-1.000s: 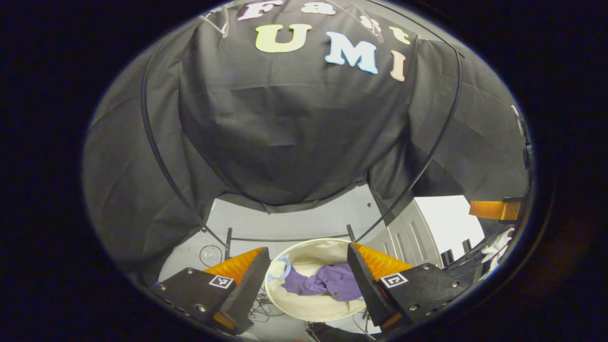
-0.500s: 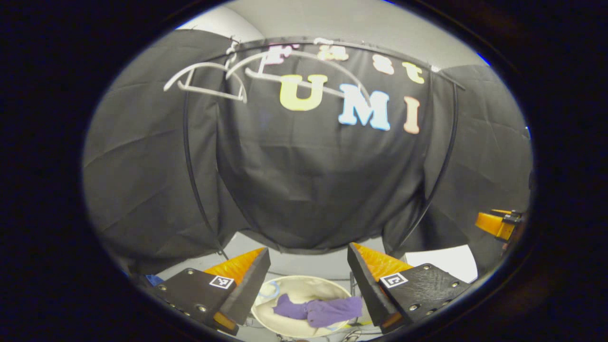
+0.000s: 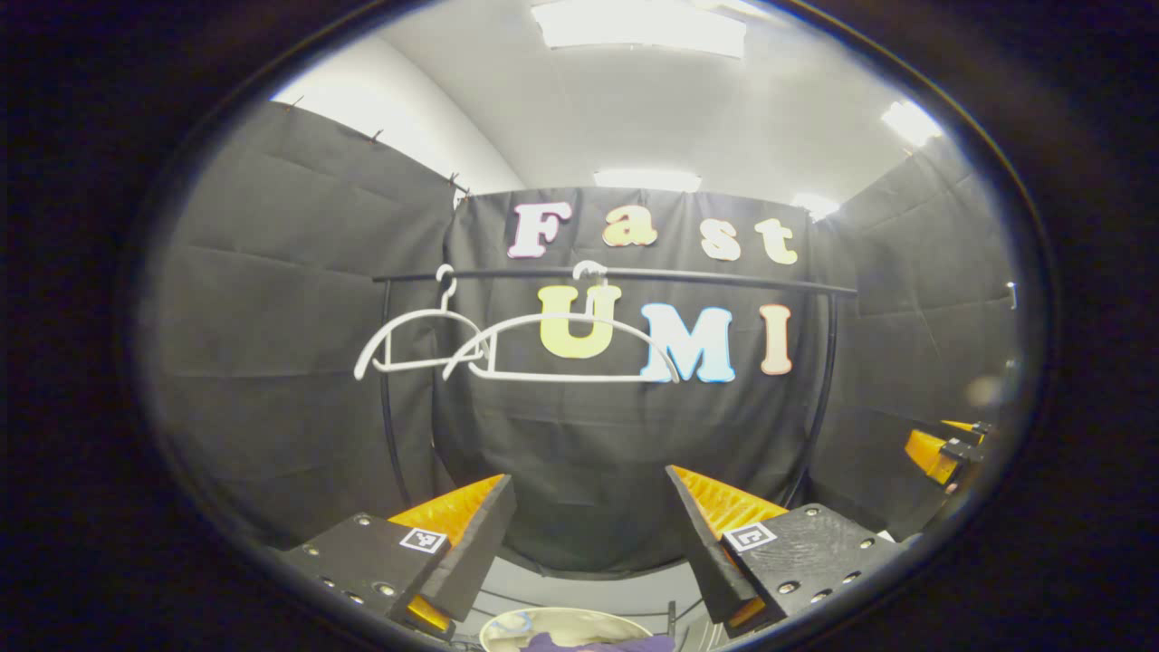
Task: Grasp the clothes on the hanger with both hands and then place them into the laundry hamper below.
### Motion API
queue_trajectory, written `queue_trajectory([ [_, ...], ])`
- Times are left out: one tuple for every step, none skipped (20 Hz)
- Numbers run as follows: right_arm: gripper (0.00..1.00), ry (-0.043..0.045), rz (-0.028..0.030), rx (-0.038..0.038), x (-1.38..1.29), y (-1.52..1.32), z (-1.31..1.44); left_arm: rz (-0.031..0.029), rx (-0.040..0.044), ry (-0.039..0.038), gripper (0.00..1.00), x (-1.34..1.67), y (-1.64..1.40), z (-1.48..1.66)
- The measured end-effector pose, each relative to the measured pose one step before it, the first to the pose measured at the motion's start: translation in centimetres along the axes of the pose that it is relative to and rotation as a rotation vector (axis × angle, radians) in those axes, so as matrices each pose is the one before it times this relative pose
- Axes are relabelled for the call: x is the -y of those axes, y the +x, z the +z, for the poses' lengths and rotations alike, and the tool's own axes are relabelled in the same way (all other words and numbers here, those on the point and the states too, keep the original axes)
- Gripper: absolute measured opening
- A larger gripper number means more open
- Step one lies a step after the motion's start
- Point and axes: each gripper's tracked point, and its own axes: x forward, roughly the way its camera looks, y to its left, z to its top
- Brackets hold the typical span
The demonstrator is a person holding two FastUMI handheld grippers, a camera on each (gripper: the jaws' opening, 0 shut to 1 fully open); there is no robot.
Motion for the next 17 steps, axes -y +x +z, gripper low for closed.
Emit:
queue_trajectory([
  [0.96, 0.00342, -0.00212, 0.01619, 0.080, -0.358, 0.872, -0.00649, 0.01732, -0.02181, 0.99, -0.164, -0.387, 1.212],
  [0.94, 0.00491, -0.00591, 0.01422, -0.022, -0.290, 0.796, -0.01093, 0.01335, -0.02291, 1.00, 0.033, -0.283, 1.088],
  [0.94, 0.00802, -0.01211, 0.01057, 0.197, -0.335, 0.725, -0.01196, 0.01241, -0.01772, 1.00, -0.370, -0.070, 1.166],
  [0.96, 0.00856, -0.01833, 0.00797, 0.181, -0.336, 0.446, -0.01159, 0.00879, -0.00766, 1.00, -0.531, 0.275, 0.793],
  [0.96, 0.00536, -0.02063, -0.00432, 0.161, -0.252, 0.058, -0.00263, 0.01122, 0.00182, 1.00, -0.681, 0.014, 0.583],
  [0.94, -0.00192, -0.01939, -0.00400, 0.042, -0.199, -0.025, 0.00017, 0.00805, 0.00825, 1.00, -0.712, 0.214, 0.221],
  [0.96, -0.00442, -0.01998, -0.00377, -0.197, -0.072, -0.114, -0.00518, 0.00192, 0.00993, 0.99, -0.655, -0.070, 0.015],
  [0.96, -0.00335, -0.01629, 0.00134, -0.110, -0.237, -0.101, -0.01305, 0.00075, 0.00620, 0.99, -0.362, -0.166, -0.229],
  [0.96, -0.00193, -0.00735, 0.00284, -0.291, -0.349, -0.123, -0.00826, 0.00299, -0.00149, 0.99, -0.337, -0.057, -0.244],
  [0.96, -0.00139, -0.00365, 0.00057, -0.129, -0.442, -0.182, -0.00165, 0.00425, -0.00720, 0.99, -0.516, 0.017, -0.230],
  [0.96, -0.00337, 0.00076, -0.00143, -0.362, -0.574, -0.247, -0.00496, -0.00225, -0.01209, 0.99, -0.442, -0.167, -0.444],
  [0.96, -0.00404, -0.00079, 0.00429, -0.250, -0.579, -0.195, -0.00894, -0.00100, -0.00819, 0.99, -0.346, -0.230, -0.651],
  [0.96, -0.00559, -0.00161, 0.00915, -0.264, -0.559, -0.072, -0.00481, 0.00388, -0.00125, 1.00, -0.377, -0.434, -0.377],
  [0.96, -0.00610, -0.00385, 0.00672, -0.206, -0.478, -0.022, 0.00359, 0.00793, 0.00577, 0.99, -0.656, -0.257, -0.202],
  [0.96, -0.00750, 0.00097, -0.00189, -0.329, -0.461, -0.016, 0.01138, -0.00062, 0.00572, 0.99, -0.664, -0.080, -0.274],
  [0.96, -0.00742, 0.00464, -0.00630, -0.363, -0.362, -0.037, 0.01543, -0.01049, -0.00083, 0.99, -0.551, -0.119, -0.557],
  [0.96, -0.00910, 0.00476, -0.00184, -0.401, -0.151, 0.218, 0.01044, -0.01433, -0.00836, 0.99, -0.484, -0.113, -0.331],
])
